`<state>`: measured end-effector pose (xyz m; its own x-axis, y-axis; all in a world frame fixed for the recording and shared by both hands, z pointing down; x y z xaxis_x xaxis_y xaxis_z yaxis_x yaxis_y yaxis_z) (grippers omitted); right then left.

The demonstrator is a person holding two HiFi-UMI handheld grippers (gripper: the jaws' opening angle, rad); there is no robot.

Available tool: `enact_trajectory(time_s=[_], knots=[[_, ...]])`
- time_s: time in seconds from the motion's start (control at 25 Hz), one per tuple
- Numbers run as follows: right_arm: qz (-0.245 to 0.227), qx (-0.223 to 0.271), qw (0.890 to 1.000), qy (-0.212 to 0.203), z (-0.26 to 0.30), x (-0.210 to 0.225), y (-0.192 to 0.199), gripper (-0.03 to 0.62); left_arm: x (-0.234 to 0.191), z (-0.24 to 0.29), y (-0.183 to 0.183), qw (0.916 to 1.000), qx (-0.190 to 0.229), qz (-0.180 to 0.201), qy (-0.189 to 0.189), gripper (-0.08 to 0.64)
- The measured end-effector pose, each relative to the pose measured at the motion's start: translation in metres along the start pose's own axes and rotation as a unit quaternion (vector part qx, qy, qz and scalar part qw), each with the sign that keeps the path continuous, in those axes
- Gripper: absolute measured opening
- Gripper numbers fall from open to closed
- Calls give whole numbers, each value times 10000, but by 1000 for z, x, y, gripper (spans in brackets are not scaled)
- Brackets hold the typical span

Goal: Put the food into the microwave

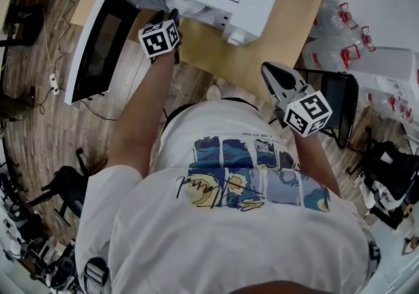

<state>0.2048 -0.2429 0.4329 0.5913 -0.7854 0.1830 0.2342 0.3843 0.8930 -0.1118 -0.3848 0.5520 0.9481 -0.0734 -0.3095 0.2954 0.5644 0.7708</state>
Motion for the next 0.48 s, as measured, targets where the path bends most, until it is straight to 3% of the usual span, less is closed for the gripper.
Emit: enact_trajectory(time_s=[0.48], knots=[[-91,41,9999,-115,13,-51,-3,11,15,-57,12,9938,-183,478,990,114]])
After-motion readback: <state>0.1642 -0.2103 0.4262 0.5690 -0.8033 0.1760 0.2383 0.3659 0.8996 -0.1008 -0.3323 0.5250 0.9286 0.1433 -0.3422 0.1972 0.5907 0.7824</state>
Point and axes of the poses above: the fingertips, and each gripper's own axes: z forward along the fingers, x to its right, y out of its underside, the point moved 4 cm from there along -z, backward along the fingers, and after that the axes turned 7 degrees about -z, right-handed, at the moved point
